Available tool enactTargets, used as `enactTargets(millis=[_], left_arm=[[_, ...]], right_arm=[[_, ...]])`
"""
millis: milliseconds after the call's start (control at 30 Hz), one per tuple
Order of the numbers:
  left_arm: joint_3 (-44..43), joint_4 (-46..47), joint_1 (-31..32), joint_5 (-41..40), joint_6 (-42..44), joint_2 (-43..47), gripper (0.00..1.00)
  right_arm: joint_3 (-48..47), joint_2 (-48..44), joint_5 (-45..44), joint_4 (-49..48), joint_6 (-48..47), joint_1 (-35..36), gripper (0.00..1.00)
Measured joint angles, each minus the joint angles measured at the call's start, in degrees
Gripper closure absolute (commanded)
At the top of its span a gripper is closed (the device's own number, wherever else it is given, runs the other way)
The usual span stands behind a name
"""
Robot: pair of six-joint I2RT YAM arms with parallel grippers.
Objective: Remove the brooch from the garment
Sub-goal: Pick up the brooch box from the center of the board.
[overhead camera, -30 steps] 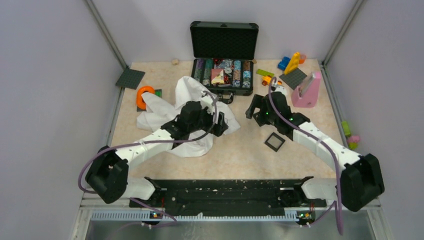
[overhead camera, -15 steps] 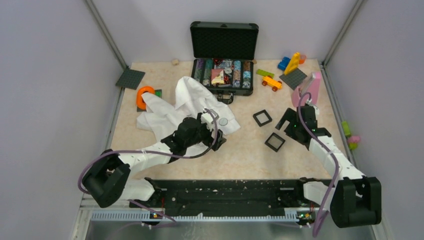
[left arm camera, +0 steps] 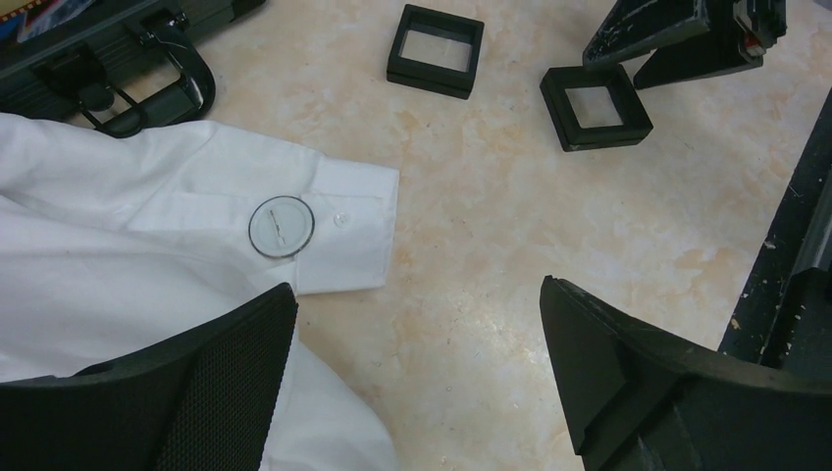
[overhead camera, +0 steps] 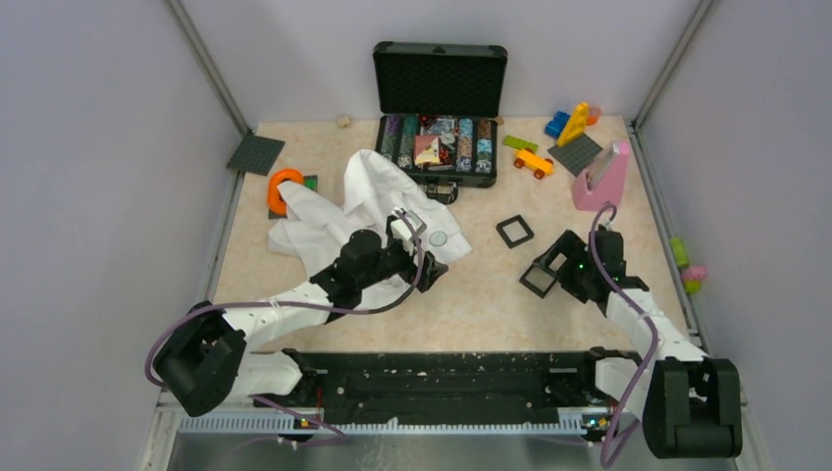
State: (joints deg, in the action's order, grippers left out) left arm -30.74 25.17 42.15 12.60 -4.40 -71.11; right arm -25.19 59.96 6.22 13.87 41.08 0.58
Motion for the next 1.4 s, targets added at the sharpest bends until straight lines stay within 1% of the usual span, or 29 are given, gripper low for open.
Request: enactTargets(millis=[200, 300, 400, 533, 633, 700, 833, 933, 1167, 1267, 1400], left_arm=[[0.0, 0.3, 0.1, 0.3, 0.0, 0.7, 0.03], [0.0, 0.3, 0.2, 0.5, 0.0, 0.9, 0.03], [0.0, 0.3, 0.2, 0.6, 0.0, 0.9, 0.03], [0.0, 0.3, 0.2, 0.8, 0.1, 0.9, 0.03], [0.0, 0.3, 0.2, 1.1, 0.1, 0.9, 0.03], [0.0, 0.3, 0.2, 1.1, 0.1, 0.9, 0.03], [0.0, 0.1, 0.2, 1.0, 0.1, 0.8, 0.03], [0.0, 0.0, 0.2, 0.7, 0.1, 0.8, 0.03], [0.8, 0.3, 0.3, -2.9, -0.2, 2.5, 0.02], [2.9, 1.6, 0.3, -4.6, -0.3, 4.6, 0.02], [3.7, 1.9, 0.3, -6.2, -0.3, 5.1, 0.01]], right_arm=[[6.0, -5.1, 7.1, -3.7, 1.7, 0.0, 0.01], [7.6, -6.0, 9.6, -6.0, 3.1, 0.0, 0.01], [8.5, -5.8, 10.6, -8.4, 4.7, 2.0, 0.01], [8.0, -2.0, 10.9, -12.7, 5.9, 7.8, 0.01], [6.0, 3.3, 11.9, -16.2, 6.4, 9.6, 0.01], [3.6, 6.6, 11.2, -16.7, 5.5, 11.5, 0.01], [-3.3, 11.2, 7.3, -12.5, 1.1, 18.6, 0.01], [-7.3, 10.9, 4.4, -8.3, -2.9, 21.4, 0.01], [-8.3, 4.5, -4.7, 1.3, -10.1, 21.4, 0.01], [-11.0, 5.7, -9.0, 5.3, -11.5, 21.4, 0.01], [-15.1, 11.2, -11.1, 5.7, -12.6, 21.4, 0.01]])
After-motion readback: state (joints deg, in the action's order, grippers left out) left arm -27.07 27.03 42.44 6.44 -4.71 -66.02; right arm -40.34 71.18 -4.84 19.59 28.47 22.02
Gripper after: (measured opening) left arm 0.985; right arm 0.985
